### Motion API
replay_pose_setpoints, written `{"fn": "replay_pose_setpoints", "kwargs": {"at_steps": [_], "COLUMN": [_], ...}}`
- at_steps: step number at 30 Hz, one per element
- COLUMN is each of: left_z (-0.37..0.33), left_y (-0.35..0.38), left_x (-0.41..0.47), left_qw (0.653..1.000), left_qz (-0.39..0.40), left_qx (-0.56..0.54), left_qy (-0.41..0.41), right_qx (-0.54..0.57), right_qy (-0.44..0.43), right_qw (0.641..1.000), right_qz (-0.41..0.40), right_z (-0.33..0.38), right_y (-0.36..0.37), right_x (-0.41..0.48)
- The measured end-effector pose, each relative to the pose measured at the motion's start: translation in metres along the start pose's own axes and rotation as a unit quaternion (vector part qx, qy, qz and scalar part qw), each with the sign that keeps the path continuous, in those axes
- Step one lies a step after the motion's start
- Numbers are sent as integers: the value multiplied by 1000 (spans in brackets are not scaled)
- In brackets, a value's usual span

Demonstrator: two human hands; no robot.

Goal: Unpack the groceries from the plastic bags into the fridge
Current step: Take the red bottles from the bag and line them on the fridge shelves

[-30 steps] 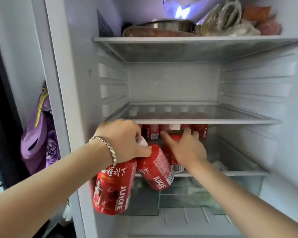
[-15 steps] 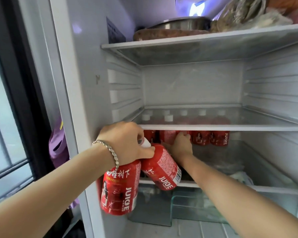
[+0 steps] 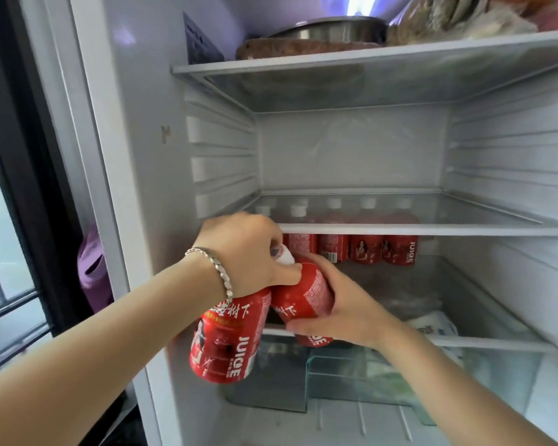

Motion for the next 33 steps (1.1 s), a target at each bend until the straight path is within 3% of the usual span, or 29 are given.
{"fn": "replay_pose_setpoints", "kwargs": {"at_steps": [3, 7, 11, 14, 16, 21, 24, 25, 29, 33], "left_z": [-16, -23, -31, -27, -21, -9, 1, 0, -12, -8], "left_y": [0, -2, 9, -3, -2, 37, 73, 80, 71, 100], "left_x": [4, 7, 3, -8, -16, -31, -32, -34, -39, -11], "left_qw": [999, 990, 976, 941, 925, 896, 800, 782, 829, 798], "left_qz": [-29, -111, -174, -301, -339, -276, -198, -187, -191, -92], "left_qx": [-17, -90, -129, -152, -169, -334, -534, -562, -519, -583], "left_qy": [18, -4, 13, 20, -3, -99, -191, -192, -85, -122], "right_qx": [-59, 16, 20, 32, 53, 80, 83, 81, 67, 51], "right_qy": [-34, -43, -18, -6, 3, 17, 28, 33, 35, 42], "right_qw": [987, 968, 967, 967, 967, 960, 962, 962, 957, 955], "right_qz": [-143, -248, -254, -252, -248, -267, -260, -257, -279, -290], "right_z": [2, -9, -22, -28, -33, -42, -43, -45, -49, -50], "right_y": [-28, -58, -62, -64, -63, -66, -66, -65, -71, -74], "right_x": [-7, -23, -34, -35, -37, -43, -40, -41, -47, -44]}}
Point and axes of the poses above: each hand's wrist, its own x-axis towards the middle knuckle, its own y-axis out of the palm, z = x × y, the point moved 10 cm from there along x, towards the middle knuckle, and after that the axes turned 2 degrees about -y, right-handed, at the moved point
